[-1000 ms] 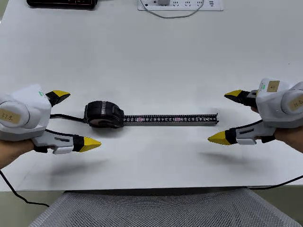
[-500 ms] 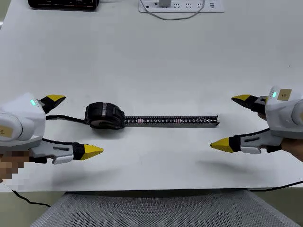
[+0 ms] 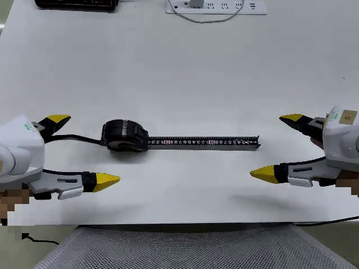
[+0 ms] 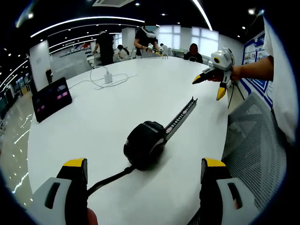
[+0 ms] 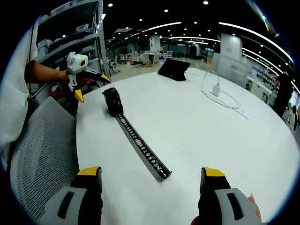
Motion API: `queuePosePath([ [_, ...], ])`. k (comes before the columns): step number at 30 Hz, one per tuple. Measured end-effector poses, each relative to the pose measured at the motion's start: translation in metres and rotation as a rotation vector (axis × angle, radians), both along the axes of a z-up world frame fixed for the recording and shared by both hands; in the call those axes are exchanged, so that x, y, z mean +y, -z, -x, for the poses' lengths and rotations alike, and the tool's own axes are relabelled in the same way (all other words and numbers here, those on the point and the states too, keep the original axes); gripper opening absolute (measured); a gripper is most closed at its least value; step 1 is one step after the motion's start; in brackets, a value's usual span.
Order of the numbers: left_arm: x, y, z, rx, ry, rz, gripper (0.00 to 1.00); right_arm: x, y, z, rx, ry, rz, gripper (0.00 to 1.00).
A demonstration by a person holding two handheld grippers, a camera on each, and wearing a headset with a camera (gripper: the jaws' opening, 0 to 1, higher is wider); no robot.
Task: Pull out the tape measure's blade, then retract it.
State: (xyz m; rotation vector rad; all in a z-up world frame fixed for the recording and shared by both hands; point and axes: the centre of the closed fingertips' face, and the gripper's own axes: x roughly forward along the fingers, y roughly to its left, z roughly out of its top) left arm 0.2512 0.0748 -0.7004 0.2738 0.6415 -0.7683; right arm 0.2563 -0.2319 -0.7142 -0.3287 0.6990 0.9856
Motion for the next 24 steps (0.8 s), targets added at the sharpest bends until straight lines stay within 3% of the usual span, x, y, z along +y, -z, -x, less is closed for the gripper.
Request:
queuePosePath([
  [8, 0.002, -0.002, 0.006, -0.007, -0.035, 0.022, 0.99, -0.003, -0.004, 0.004, -0.017, 0.026, -0.012, 0.86],
  [16, 0.003, -0.001, 0.013, 0.006, -0.057, 0.040, 0.99, -0.006, -0.006, 0.010, -0.021, 0.043, -0.021, 0.87],
  [24, 0.016, 0.003, 0.022, 0.017, -0.100, 0.045, 0.99, -0.009, -0.006, 0.022, -0.013, 0.061, -0.038, 0.88],
])
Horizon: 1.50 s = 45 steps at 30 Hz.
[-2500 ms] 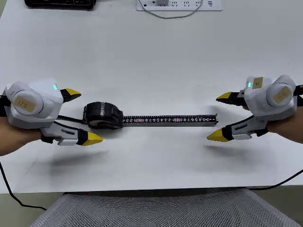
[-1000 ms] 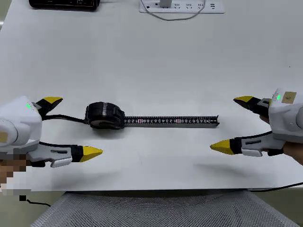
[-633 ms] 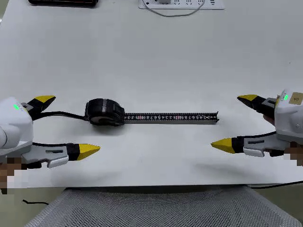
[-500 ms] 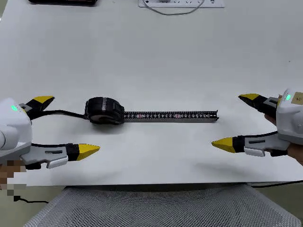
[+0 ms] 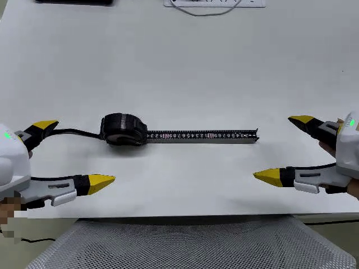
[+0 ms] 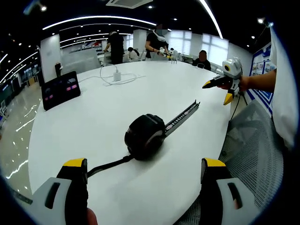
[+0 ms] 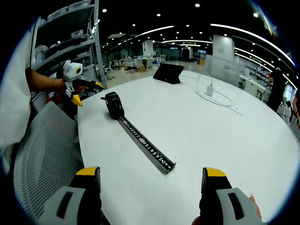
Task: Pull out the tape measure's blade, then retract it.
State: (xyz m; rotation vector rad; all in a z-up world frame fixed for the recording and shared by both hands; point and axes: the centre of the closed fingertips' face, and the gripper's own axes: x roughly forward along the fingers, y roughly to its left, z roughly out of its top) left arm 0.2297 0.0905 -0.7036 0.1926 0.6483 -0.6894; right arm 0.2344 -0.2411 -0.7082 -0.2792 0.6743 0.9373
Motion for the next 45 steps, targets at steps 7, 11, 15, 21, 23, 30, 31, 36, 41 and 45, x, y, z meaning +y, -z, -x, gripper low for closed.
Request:
queuePosePath([
  [7, 0.006, 0.003, 0.009, 0.008, -0.027, -0.004, 0.99, -0.004, 0.002, 0.009, 0.006, 0.013, 0.000, 0.89],
  [11, 0.006, 0.002, 0.012, 0.007, -0.033, 0.006, 0.99, -0.006, 0.001, 0.012, 0.009, 0.022, -0.005, 0.89],
  [15, 0.005, 0.005, 0.016, 0.012, -0.026, -0.005, 0.99, -0.007, 0.003, 0.015, 0.015, 0.030, -0.007, 0.90],
  [21, 0.004, 0.007, 0.020, 0.030, -0.034, 0.003, 0.99, -0.010, 0.006, 0.019, 0.023, 0.043, -0.009, 0.90],
  [23, 0.004, 0.008, 0.021, 0.033, -0.032, 0.005, 0.99, -0.011, 0.006, 0.021, 0.027, 0.049, -0.011, 0.90],
  [30, 0.002, 0.007, 0.020, 0.030, -0.031, 0.006, 0.99, -0.014, 0.009, 0.024, 0.036, 0.053, -0.010, 0.90],
  [31, 0.002, 0.007, 0.020, 0.028, -0.031, 0.007, 0.99, -0.014, 0.009, 0.024, 0.036, 0.053, -0.010, 0.90],
  [36, -0.001, 0.007, 0.020, 0.031, -0.019, 0.009, 0.99, -0.014, 0.007, 0.023, 0.035, 0.053, -0.008, 0.90],
  [41, 0.000, 0.005, 0.020, 0.030, -0.024, 0.014, 0.99, -0.015, 0.007, 0.024, 0.036, 0.057, -0.008, 0.90],
  [45, 0.001, 0.005, 0.019, 0.027, -0.029, 0.015, 0.99, -0.015, 0.008, 0.026, 0.039, 0.058, -0.006, 0.90],
])
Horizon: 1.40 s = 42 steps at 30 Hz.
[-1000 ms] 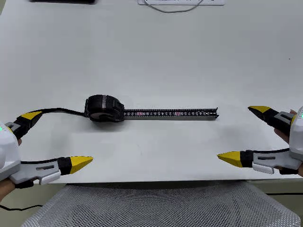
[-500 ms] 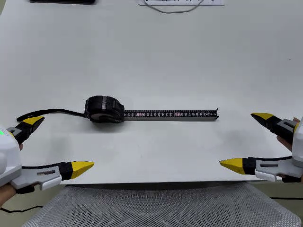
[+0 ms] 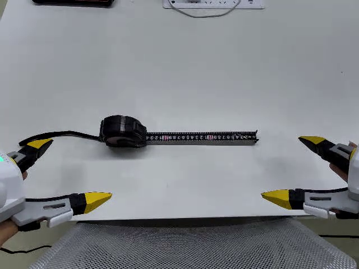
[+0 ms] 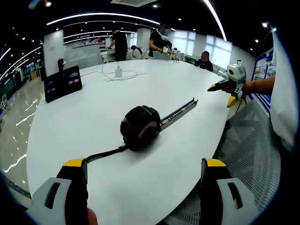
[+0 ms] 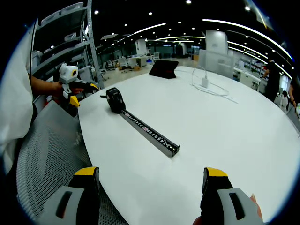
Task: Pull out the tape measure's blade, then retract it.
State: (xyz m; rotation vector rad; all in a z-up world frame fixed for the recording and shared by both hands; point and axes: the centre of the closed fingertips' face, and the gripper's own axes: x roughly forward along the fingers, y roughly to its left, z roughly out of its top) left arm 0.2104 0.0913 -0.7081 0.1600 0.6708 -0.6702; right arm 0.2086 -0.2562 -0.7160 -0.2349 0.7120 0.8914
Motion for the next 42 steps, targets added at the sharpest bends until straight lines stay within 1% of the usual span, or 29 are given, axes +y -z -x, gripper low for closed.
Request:
queuePosePath([
  [12, 0.0015, -0.0010, 0.0017, 0.004, -0.013, 0.015, 0.99, 0.0015, -0.0042, -0.0003, -0.007, -0.001, -0.003, 0.90],
  [16, 0.0028, -0.0027, 0.0008, 0.003, -0.025, 0.030, 0.99, 0.0019, -0.0061, -0.0009, -0.012, 0.000, -0.005, 0.90],
  [19, 0.0018, -0.0024, 0.0010, 0.001, -0.018, 0.022, 0.99, 0.0024, -0.0061, -0.0007, -0.013, -0.002, -0.004, 0.90],
  [29, 0.0004, -0.0031, 0.0005, 0.002, -0.018, 0.028, 0.99, 0.0028, -0.0062, -0.0005, -0.015, 0.000, -0.005, 0.90],
  [36, 0.0009, -0.0026, 0.0008, 0.001, -0.024, 0.030, 0.99, 0.0051, -0.0075, -0.0004, -0.017, -0.003, -0.018, 0.90],
  [42, 0.0000, -0.0037, 0.0006, -0.005, -0.022, 0.029, 0.99, 0.0054, -0.0072, -0.0007, -0.017, 0.000, -0.019, 0.90],
])
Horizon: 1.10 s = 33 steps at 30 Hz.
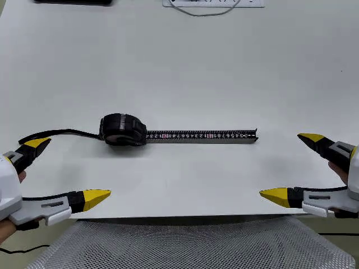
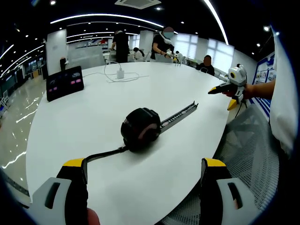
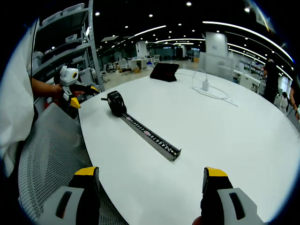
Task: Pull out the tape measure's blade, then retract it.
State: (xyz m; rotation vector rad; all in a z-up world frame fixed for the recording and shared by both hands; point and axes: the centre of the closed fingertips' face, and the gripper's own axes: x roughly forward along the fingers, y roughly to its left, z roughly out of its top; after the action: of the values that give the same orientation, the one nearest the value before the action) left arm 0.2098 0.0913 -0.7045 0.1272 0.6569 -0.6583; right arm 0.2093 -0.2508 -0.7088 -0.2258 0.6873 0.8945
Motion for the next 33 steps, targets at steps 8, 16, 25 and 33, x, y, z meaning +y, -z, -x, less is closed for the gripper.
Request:
queuePosePath([
  [8, 0.000, 0.001, -0.001, 0.003, 0.000, 0.000, 0.99, 0.000, 0.001, 0.002, 0.008, -0.005, 0.004, 0.89],
  [16, -0.002, -0.001, -0.004, 0.015, -0.021, 0.028, 0.99, 0.000, 0.002, 0.002, 0.009, -0.007, 0.006, 0.88],
  [25, -0.004, -0.002, -0.005, 0.016, -0.023, 0.035, 0.99, 0.000, 0.002, 0.002, 0.007, -0.008, 0.006, 0.88],
  [33, -0.015, -0.002, -0.011, 0.024, -0.041, 0.058, 0.99, 0.000, 0.002, -0.002, 0.006, -0.008, 0.006, 0.88],
])
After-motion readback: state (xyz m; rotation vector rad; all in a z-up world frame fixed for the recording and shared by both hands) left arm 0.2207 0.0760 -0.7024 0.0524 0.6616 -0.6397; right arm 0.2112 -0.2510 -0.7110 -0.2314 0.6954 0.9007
